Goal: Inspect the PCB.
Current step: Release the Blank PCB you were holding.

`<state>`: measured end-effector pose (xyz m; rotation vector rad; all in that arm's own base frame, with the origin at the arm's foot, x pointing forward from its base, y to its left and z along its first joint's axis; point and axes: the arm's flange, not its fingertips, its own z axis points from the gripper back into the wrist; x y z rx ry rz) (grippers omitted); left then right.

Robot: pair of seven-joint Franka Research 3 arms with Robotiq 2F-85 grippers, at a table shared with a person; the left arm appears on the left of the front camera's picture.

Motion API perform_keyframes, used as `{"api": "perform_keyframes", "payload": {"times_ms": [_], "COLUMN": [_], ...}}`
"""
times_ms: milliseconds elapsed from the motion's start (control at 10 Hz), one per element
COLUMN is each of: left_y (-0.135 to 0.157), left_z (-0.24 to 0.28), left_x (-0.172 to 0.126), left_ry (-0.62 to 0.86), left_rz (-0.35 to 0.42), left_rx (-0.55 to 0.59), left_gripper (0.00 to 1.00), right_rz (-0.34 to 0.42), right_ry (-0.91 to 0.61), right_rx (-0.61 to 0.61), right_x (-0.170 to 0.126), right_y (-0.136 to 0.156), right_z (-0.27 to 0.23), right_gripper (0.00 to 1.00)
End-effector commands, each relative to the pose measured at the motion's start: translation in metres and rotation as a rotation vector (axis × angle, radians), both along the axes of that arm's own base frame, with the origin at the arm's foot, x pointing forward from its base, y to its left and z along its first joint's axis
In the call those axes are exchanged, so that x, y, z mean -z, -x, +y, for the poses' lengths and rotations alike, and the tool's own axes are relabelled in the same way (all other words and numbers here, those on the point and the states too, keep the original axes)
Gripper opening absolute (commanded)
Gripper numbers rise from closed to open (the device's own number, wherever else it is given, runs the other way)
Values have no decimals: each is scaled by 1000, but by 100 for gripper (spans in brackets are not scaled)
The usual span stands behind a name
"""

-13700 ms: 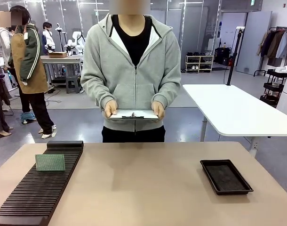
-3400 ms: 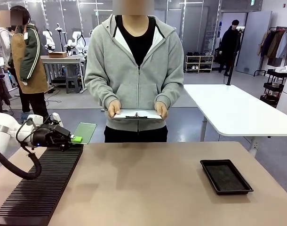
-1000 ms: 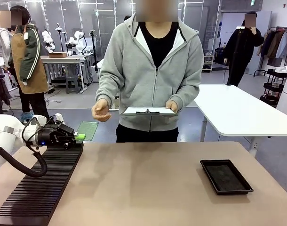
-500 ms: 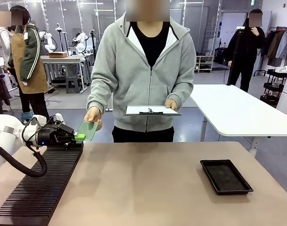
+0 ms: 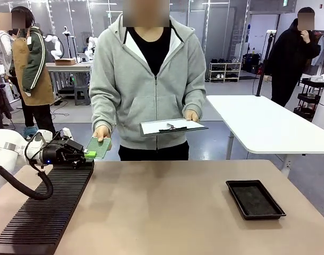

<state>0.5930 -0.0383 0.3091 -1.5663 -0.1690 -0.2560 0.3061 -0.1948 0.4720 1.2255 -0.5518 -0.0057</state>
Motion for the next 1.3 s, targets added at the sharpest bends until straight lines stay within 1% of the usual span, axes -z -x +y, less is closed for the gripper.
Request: {"api": "perform_keyframes", "payload": {"times_ms": [0,1100,1200], "left_y": [1,0,0], "left_z": [-1,0,0], "left_x": [0,0,-1], "left_ry": [-2,0,-7], "left_rz": [0,0,-29], "left_rx": [8,0,-5], "left_gripper": [3,3,33], "right_rz": [-5,-5,-5], "right_ry": [-4,-4,-4], "right_rx": [-1,-1,-1], "right_x": [-1,-1,-1], "right_y": [1,1,1], "right_z": [0,0,0], "right_gripper": [100,100,100]}}
